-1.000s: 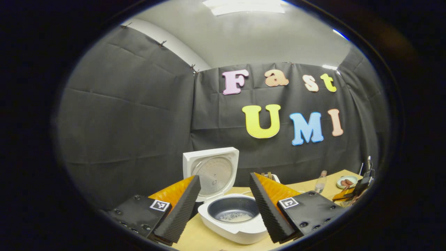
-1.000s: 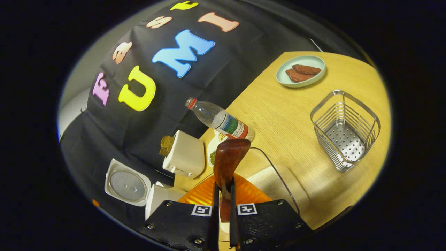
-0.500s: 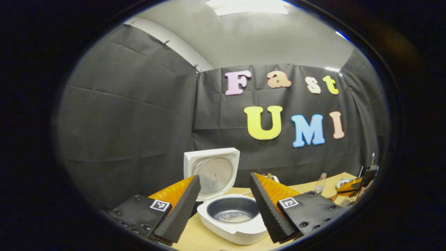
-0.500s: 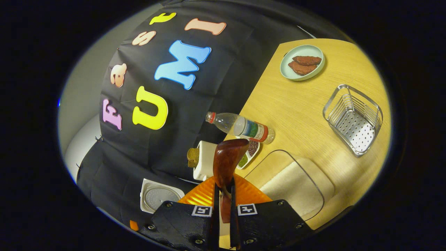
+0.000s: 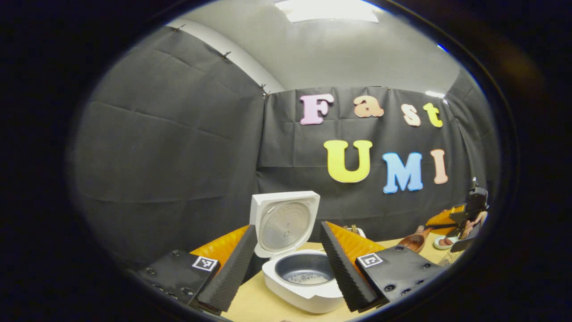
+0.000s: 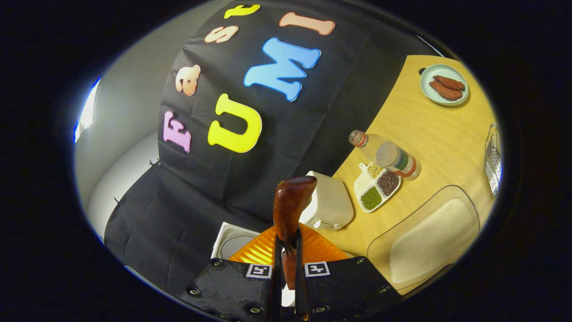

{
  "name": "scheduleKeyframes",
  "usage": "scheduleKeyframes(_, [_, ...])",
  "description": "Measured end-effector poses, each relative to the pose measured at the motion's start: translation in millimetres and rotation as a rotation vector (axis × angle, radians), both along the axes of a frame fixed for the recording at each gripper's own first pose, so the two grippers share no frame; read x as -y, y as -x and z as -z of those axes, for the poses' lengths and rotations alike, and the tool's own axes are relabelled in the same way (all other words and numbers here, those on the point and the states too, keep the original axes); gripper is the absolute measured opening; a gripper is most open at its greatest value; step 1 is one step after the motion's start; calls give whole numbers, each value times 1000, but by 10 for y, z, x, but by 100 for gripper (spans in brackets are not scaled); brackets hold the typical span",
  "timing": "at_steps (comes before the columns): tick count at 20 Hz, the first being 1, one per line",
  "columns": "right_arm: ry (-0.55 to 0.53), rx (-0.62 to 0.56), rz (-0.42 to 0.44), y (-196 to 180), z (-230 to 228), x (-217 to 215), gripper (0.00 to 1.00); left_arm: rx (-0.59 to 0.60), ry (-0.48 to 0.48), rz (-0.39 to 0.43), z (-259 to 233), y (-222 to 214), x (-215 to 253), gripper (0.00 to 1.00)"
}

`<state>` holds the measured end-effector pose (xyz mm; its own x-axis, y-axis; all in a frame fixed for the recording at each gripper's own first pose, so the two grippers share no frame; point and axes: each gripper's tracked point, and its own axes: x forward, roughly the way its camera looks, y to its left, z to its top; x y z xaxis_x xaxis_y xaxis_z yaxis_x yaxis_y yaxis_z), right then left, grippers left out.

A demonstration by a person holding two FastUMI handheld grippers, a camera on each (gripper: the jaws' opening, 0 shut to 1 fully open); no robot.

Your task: Close the left gripper, press the button to open the rice cooker; take a wooden spoon from the chopstick holder with the right hand, scoop a spoonful of rice and pour it into the rice cooker, then put the wooden spoon back into the chopstick holder.

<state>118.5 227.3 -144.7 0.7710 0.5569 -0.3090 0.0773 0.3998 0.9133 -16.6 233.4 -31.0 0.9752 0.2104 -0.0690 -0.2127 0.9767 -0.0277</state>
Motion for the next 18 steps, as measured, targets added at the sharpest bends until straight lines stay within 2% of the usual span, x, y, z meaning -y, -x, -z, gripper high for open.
scheduleKeyframes(5, [22, 68, -102, -180, -182, -690, 12, -11, -16, -71, 20, 187, -398, 98])
scheduleKeyframes(11, [46, 119, -212, -216, -249, -1476, 12, -28, -10, -152, 54, 477, -805, 97])
scheduleKeyframes(18, [156, 167, -313, -171, 11, -2231, 12, -61, -12, -232, 113, 818, -1166, 97])
